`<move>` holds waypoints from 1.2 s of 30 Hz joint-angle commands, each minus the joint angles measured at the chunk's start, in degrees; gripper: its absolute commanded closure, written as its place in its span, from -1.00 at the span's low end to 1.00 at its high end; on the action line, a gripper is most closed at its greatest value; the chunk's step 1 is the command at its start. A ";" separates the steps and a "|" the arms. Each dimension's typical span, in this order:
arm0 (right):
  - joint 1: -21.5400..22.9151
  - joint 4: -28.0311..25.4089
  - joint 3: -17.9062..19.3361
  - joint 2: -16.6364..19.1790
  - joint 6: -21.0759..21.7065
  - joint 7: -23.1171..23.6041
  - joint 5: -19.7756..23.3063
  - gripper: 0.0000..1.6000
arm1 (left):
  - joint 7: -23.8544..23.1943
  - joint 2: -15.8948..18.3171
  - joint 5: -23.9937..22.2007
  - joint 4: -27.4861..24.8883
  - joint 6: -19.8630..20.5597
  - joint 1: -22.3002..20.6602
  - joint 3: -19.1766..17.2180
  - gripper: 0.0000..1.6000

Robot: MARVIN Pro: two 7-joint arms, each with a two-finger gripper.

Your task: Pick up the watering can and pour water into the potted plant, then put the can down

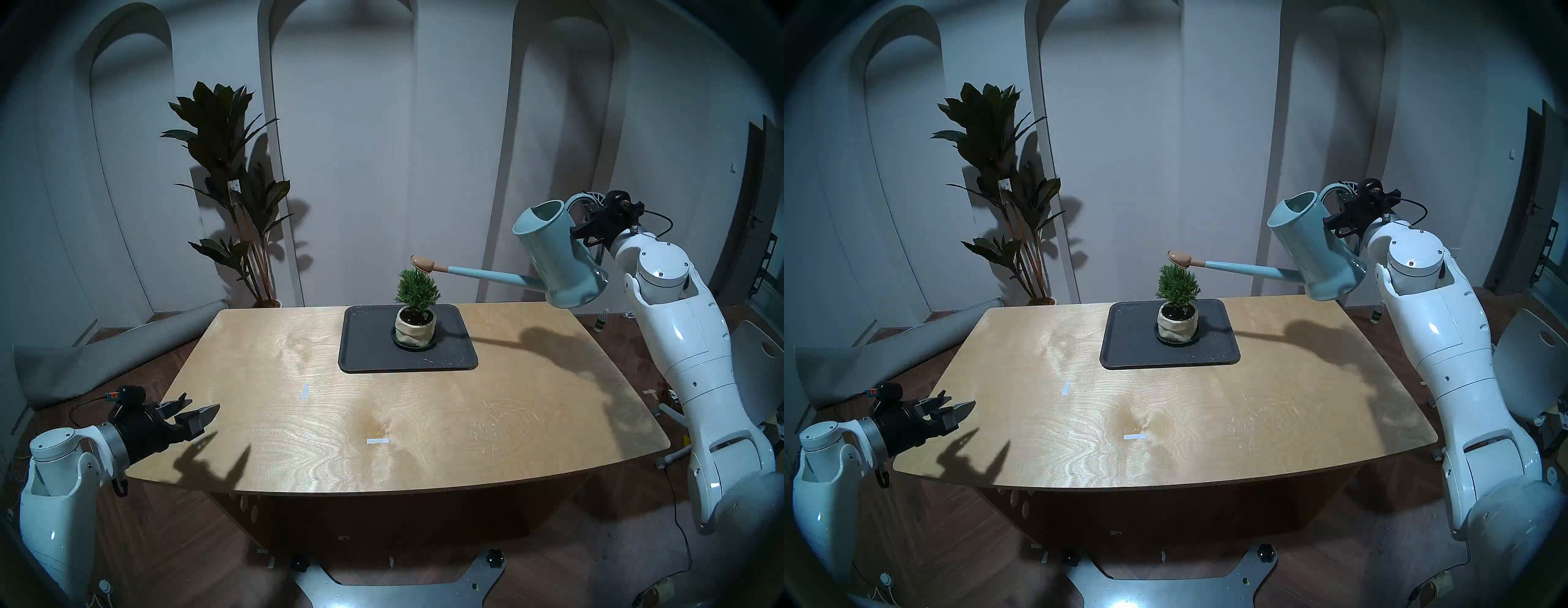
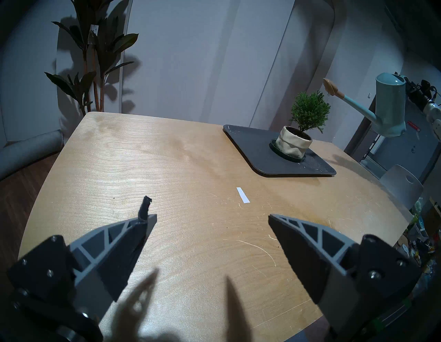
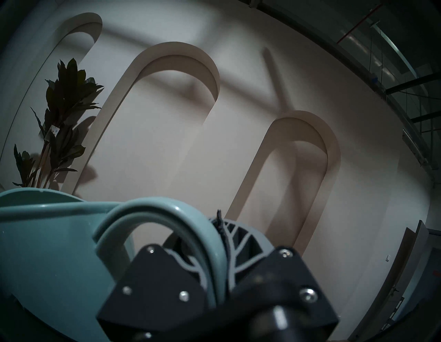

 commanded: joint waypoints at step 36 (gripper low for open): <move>15.30 -4.84 -3.14 -0.98 -0.70 2.11 -17.37 1.00 | -0.10 0.28 -0.04 -0.81 -0.18 -0.42 -0.26 -1.00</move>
